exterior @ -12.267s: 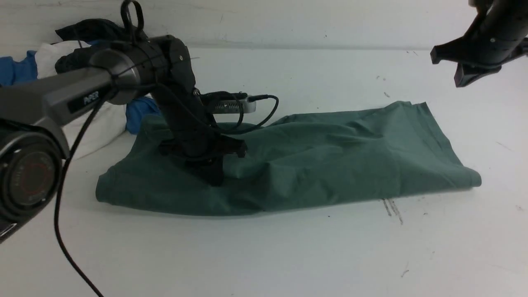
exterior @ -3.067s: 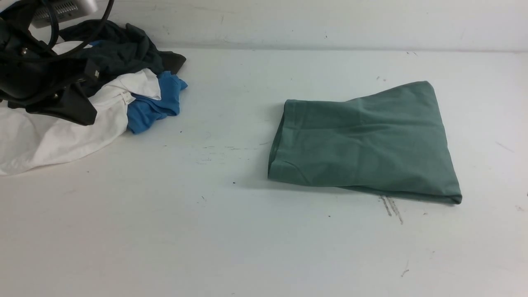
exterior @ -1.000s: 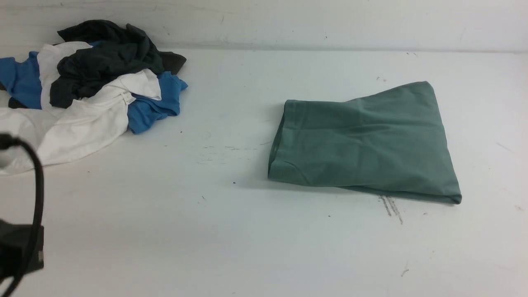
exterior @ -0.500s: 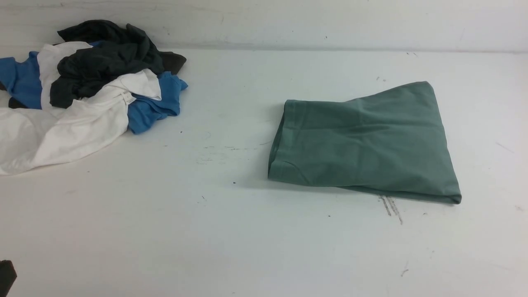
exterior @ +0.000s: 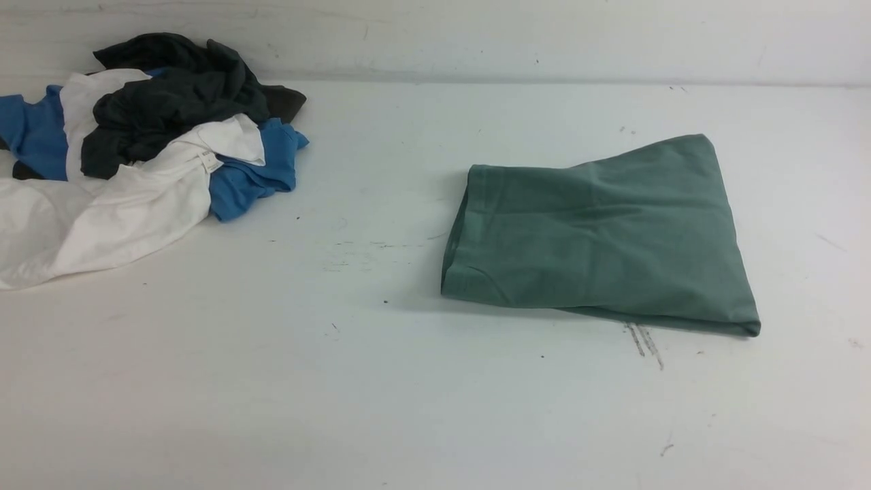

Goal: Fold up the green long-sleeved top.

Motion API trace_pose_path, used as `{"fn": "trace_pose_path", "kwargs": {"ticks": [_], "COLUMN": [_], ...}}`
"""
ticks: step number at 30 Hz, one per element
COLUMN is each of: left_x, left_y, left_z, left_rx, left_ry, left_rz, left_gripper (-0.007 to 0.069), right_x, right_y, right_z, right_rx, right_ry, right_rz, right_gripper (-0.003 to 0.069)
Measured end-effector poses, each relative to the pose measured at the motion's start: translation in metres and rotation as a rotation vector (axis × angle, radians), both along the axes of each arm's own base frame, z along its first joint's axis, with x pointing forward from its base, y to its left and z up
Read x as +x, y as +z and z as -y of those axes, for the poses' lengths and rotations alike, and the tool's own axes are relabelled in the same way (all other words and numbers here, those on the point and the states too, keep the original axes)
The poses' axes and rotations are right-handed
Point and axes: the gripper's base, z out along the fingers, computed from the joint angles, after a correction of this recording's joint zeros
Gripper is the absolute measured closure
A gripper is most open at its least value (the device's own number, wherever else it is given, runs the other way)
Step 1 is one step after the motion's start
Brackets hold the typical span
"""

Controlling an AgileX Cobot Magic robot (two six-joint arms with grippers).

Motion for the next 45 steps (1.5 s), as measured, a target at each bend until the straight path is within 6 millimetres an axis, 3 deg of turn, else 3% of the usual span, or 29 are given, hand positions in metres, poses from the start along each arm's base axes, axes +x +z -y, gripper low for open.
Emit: {"fn": "trace_pose_path", "kwargs": {"ticks": [6, 14, 24, 45], "left_x": [0.006, 0.007, 0.007, 0.007], "left_y": [-0.040, -0.040, -0.040, -0.040], "left_z": [-0.002, 0.003, -0.001, -0.001], "left_rx": [-0.023, -0.013, -0.028, -0.030], "left_ry": [-0.032, -0.118, -0.028, -0.022], "left_rz": [-0.069, -0.051, -0.049, -0.047], "left_gripper": [0.0625, 0.0625, 0.0625, 0.0625], "right_x": [0.000, 0.000, 0.000, 0.000], "right_y": [0.000, 0.000, 0.000, 0.000], "right_z": [0.000, 0.000, 0.000, 0.000], "right_rx": [0.000, -0.001, -0.001, -0.001], "right_ry": [0.000, 0.000, 0.000, 0.000], "right_rz": [-0.001, -0.003, -0.004, -0.004], "right_gripper": [0.0673, 0.0673, 0.0673, 0.0673]}}
